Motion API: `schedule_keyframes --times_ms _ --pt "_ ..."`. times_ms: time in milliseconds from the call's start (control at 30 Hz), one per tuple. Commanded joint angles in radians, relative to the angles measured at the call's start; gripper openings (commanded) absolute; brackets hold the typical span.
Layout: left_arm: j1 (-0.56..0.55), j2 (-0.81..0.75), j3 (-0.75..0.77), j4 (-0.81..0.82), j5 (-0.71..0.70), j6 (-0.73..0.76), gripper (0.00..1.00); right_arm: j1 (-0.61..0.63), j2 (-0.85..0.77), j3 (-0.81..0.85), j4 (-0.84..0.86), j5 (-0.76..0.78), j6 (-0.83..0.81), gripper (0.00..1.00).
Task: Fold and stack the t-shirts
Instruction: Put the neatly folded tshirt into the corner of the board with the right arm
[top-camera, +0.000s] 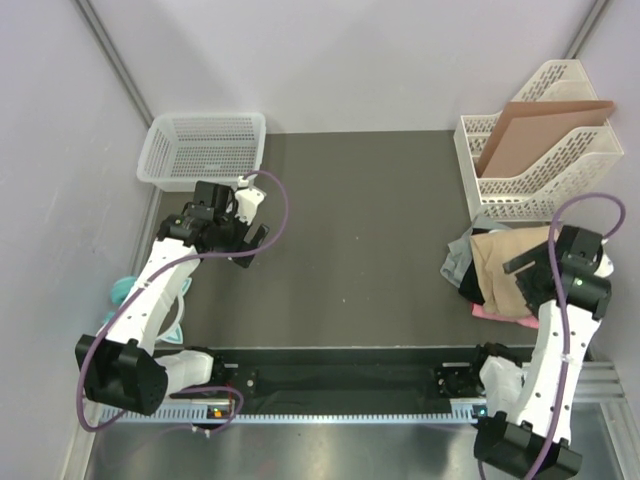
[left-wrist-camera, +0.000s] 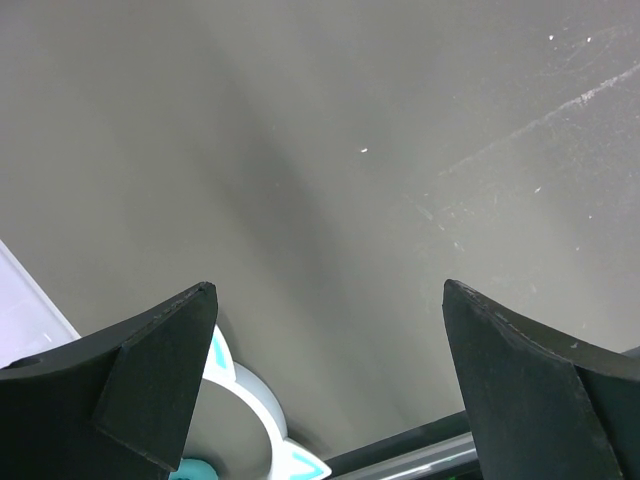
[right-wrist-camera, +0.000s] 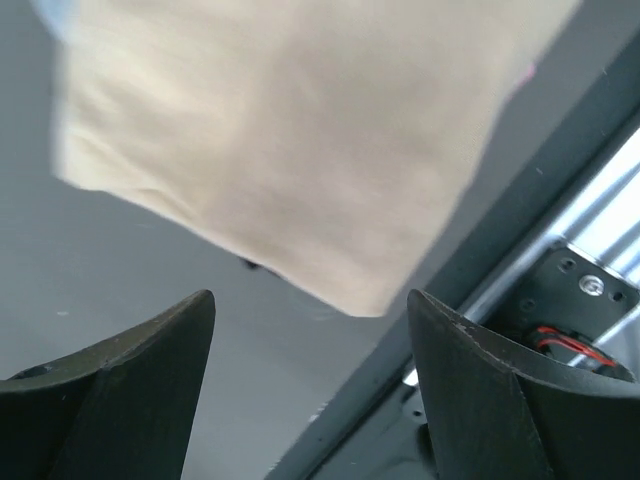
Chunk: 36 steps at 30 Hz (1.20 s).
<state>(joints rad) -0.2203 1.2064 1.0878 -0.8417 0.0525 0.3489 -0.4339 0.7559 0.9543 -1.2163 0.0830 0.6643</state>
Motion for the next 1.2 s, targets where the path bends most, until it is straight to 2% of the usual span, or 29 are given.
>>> schedule_keyframes --times_ms 0,100,200,333,533,667,800,933,1033,1133,1167 --pt "0.006 -0.038 -0.008 0.006 -0.023 0.021 0.99 0.007 0.074 0.144 0.101 -0.043 0.05 0.77" --pt "0.006 -0.033 -0.003 -0.003 -0.02 0.01 0.99 0.007 0.129 0.141 0.216 -0.048 0.092 0.78" --pt "0.006 -0.031 0.0 -0.003 -0.028 0.005 0.99 0.007 0.262 0.124 0.285 0.0 0.101 0.79" --pt "0.006 -0.034 -0.002 -0.008 -0.04 0.009 0.99 0.006 0.385 0.034 0.36 0.08 0.077 0.8" --pt "0.007 -0.025 -0.003 -0.01 -0.043 -0.002 0.99 0.004 0.488 -0.085 0.46 0.084 0.038 0.8" --pt "0.006 -0.013 0.0 -0.01 -0.042 -0.011 0.99 0.004 0.464 -0.022 0.436 0.043 0.02 0.8" --pt "0.007 -0.004 0.004 -0.01 -0.043 -0.011 0.99 0.014 0.389 0.137 0.396 -0.012 0.015 0.8" --pt "0.007 -0.005 0.006 -0.008 -0.095 -0.013 0.99 0.052 0.347 0.259 0.418 -0.15 -0.014 0.81" --pt "0.009 -0.022 0.003 0.001 -0.109 -0.019 0.99 0.125 0.289 0.293 0.516 -0.271 -0.048 0.87" --pt "0.012 -0.037 -0.009 0.012 -0.109 -0.03 0.99 0.263 0.255 0.297 0.605 -0.328 -0.092 1.0" --pt "0.016 -0.041 -0.011 0.013 -0.105 -0.036 0.99 0.347 0.26 0.305 0.61 -0.325 -0.103 1.0"
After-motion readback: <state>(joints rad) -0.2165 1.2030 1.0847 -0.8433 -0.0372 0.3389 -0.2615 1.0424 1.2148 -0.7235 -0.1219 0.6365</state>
